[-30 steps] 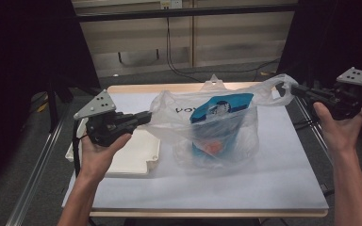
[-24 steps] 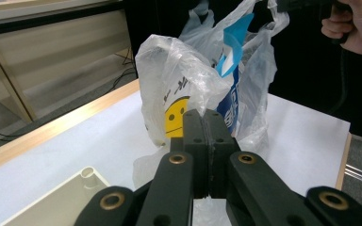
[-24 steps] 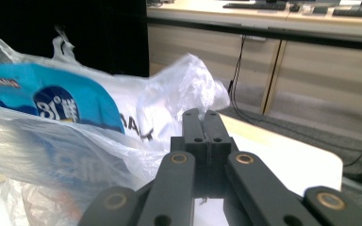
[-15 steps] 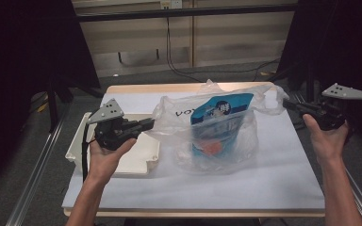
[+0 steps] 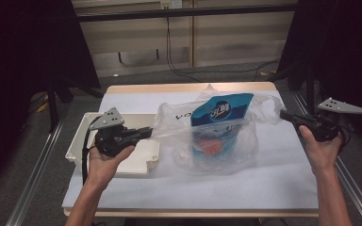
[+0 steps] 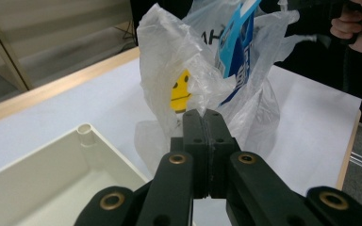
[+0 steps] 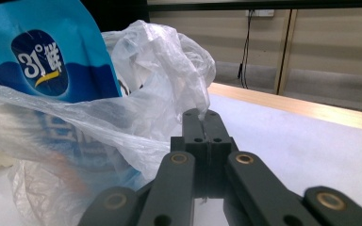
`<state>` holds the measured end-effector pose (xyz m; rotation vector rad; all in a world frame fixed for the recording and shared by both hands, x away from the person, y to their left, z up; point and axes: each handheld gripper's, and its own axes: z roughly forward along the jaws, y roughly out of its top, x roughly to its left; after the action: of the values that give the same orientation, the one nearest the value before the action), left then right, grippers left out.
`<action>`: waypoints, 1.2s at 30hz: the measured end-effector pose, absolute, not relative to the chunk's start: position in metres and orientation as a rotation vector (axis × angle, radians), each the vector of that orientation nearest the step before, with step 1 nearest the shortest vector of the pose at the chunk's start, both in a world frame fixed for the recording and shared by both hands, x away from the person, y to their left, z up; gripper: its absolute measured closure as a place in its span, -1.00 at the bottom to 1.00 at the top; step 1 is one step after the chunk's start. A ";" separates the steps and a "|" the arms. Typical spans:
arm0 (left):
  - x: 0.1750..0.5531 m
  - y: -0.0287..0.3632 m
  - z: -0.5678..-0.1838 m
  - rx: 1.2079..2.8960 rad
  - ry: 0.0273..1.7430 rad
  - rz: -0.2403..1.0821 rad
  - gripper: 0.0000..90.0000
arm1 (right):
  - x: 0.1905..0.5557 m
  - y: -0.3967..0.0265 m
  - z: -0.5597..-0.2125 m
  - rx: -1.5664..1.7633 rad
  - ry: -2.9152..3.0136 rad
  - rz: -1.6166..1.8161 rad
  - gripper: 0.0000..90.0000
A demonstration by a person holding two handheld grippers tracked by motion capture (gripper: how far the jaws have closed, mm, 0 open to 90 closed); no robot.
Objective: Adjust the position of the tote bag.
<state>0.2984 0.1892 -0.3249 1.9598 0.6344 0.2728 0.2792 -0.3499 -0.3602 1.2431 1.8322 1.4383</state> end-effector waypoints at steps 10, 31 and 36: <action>0.309 0.181 -0.346 2.043 0.679 0.273 1.00 | 0.280 -0.351 -0.380 1.283 1.873 1.392 1.00; 0.320 0.174 -0.379 2.156 0.741 0.221 1.00 | 0.299 -0.344 -0.421 1.376 1.984 1.256 1.00; 0.322 0.175 -0.386 2.174 0.759 0.199 1.00 | 0.304 -0.344 -0.430 1.400 2.003 1.235 1.00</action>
<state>0.3225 0.1749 -0.3858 2.1740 0.7593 0.1992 0.3035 -0.3437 -0.4297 1.4001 2.0034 1.2355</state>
